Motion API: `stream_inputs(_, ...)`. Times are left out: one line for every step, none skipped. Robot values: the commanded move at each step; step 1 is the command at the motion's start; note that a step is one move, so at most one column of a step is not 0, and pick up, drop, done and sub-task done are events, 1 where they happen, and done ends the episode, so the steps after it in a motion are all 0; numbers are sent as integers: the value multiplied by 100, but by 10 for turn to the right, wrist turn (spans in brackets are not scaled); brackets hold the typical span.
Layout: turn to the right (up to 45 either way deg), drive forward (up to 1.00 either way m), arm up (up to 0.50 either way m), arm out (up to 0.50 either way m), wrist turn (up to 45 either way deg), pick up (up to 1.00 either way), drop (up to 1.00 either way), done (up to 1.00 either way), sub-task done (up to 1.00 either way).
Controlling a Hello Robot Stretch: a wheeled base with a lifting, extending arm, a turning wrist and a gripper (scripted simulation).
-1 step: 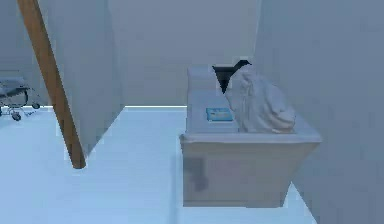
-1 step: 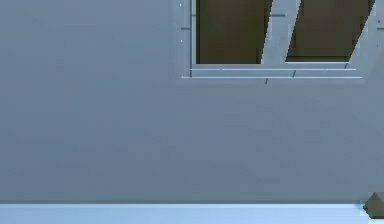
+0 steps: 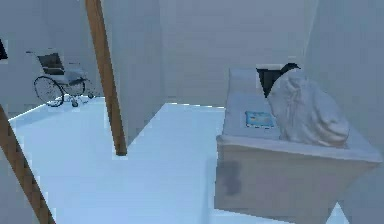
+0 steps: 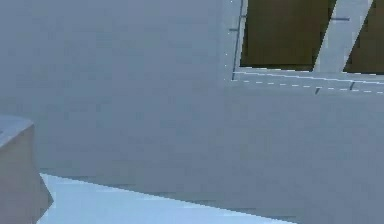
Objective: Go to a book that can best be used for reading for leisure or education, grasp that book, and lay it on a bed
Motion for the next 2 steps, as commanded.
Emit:
stream_inputs(0, 20, 0, 0, 0, 0, 0, 0, 0)
stream_inputs(-30, 0, 0, 0, 0, 0, 0, 0, 0)
